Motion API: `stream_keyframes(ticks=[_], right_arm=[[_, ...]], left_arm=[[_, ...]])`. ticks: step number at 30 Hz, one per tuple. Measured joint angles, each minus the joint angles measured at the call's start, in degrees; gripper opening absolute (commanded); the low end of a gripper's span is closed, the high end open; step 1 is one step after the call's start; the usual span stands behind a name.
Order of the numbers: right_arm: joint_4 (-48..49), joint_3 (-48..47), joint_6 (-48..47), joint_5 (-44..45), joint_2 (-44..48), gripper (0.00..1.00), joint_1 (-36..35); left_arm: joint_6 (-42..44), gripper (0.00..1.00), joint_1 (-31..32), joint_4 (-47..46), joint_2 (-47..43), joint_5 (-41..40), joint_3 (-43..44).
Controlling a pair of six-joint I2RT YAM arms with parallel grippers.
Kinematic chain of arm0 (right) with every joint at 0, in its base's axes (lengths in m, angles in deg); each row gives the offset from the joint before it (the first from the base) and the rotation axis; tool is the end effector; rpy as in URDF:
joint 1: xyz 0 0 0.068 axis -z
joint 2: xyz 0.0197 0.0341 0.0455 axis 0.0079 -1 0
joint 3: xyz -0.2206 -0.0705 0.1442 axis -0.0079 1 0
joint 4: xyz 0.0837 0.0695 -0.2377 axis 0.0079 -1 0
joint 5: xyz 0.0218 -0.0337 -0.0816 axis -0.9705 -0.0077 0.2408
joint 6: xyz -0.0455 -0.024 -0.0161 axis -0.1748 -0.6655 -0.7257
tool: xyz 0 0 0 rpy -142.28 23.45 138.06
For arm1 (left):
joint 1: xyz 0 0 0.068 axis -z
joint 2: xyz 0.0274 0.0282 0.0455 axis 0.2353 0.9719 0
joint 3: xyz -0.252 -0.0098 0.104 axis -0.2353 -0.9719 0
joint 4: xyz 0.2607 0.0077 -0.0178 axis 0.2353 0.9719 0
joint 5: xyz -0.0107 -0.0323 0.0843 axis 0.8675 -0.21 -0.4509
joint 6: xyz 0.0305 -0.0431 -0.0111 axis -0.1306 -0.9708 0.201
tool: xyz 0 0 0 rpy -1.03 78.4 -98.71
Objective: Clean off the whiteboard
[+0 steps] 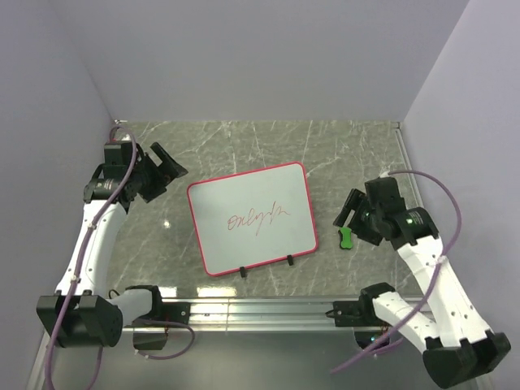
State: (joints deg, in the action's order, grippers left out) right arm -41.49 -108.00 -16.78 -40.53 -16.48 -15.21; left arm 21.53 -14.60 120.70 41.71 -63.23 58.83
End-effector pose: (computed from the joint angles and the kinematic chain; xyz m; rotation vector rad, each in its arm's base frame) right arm 0.1434 0.0397 0.3165 0.5243 2.4957 0.3604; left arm 0.2366 -0.0044 0.3393 -0.7189 2.2203 -0.6347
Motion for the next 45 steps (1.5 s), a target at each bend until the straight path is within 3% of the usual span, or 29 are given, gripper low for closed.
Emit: stream_keyframes(ticks=[15,35,45], right_arm=[[9.0,7.5,1.5,0.7,-15.7,0.81,10.1],[22.3,10.9,-2.8,3.0,-29.4,0.78,10.3],[24.5,13.1,-4.0,2.5,-31.1,0.74,10.3]], left_arm=[[2.1,0.89,8.3,0.9,-5.6,-0.3,-1.8],[4.2,0.88,9.2,2.2,-5.8,-3.1,-3.0],[4.3,0.89,9.2,2.9,-6.0,-4.7,-3.0]])
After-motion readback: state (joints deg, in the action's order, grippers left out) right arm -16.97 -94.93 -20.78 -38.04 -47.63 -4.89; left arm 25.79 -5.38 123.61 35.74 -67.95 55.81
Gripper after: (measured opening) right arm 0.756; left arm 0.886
